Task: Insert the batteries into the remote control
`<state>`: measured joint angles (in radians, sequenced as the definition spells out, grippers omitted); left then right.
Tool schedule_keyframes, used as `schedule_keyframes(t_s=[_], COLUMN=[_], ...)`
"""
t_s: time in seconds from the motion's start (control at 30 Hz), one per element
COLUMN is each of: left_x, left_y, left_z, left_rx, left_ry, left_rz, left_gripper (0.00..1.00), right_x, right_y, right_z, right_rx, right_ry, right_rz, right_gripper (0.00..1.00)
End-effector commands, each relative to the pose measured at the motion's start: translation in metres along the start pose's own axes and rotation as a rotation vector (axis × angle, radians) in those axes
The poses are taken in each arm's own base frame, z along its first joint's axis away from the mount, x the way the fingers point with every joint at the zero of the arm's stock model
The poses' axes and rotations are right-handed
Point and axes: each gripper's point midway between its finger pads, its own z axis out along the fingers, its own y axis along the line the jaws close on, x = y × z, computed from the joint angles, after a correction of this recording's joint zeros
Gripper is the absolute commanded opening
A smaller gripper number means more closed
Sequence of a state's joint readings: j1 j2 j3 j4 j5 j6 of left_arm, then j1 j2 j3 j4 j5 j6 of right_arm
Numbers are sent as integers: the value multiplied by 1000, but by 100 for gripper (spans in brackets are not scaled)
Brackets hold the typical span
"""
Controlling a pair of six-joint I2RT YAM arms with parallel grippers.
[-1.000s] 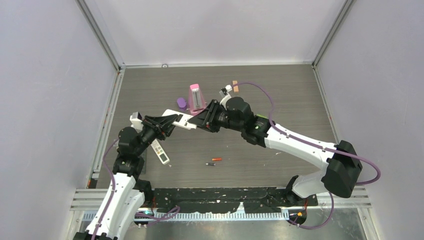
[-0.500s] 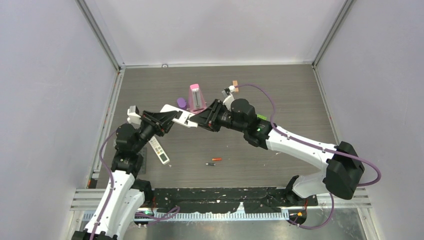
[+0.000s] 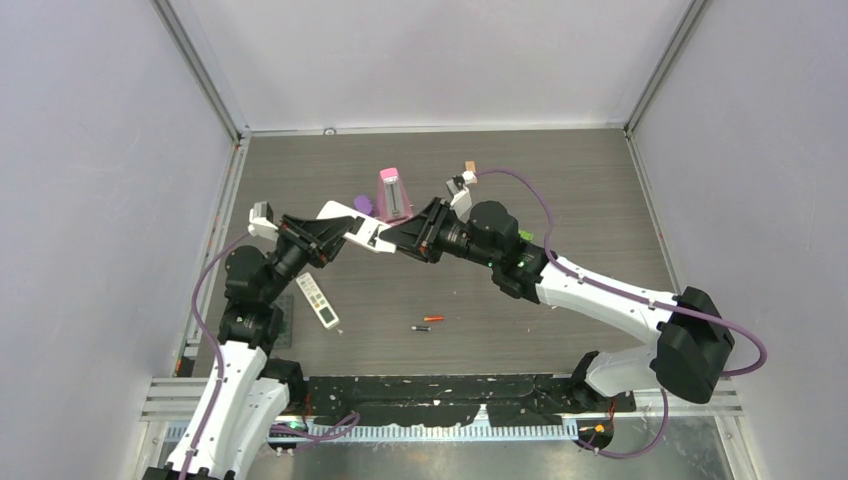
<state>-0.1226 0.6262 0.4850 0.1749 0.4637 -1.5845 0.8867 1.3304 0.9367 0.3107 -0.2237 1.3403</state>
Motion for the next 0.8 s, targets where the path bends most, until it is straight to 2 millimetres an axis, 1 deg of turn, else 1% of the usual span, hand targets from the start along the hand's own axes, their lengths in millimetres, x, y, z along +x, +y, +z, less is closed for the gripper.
schedule_keyframes(t_s=[0.0, 0.1, 0.27, 0.3, 0.4, 0.47, 0.57, 0.77], left_x=[-7, -7, -7, -7, -6, -6, -6, -11], left_y=[-9, -8, -2, -1, 2, 4, 8, 14], left_z=[1, 1, 2, 2, 4, 5, 6, 8], left_rx=[23, 21, 9, 10, 10, 5, 0, -11], left_ry=[-31, -31, -28, -28, -20, -15, -15, -41], left_rz=[94, 82, 35, 28, 7, -7, -20, -29], left_gripper=[0, 0, 0, 0, 0, 0, 0, 0], right_x=[-5, -6, -5, -5, -5, -6, -7, -4], right_y=[58, 60, 62, 61, 60, 63, 63, 56], right_z=[-15, -9, -3, -1, 2, 4, 7, 5], right_rx=[-192, -211, -223, -220, -221, -238, -236, -209], right_ry=[-13, -2, 15, 16, 20, 21, 24, 32], right_rz=[-15, 11, 37, 46, 77, 86, 92, 101], right_gripper=[15, 22, 30, 33, 41, 43, 44, 45])
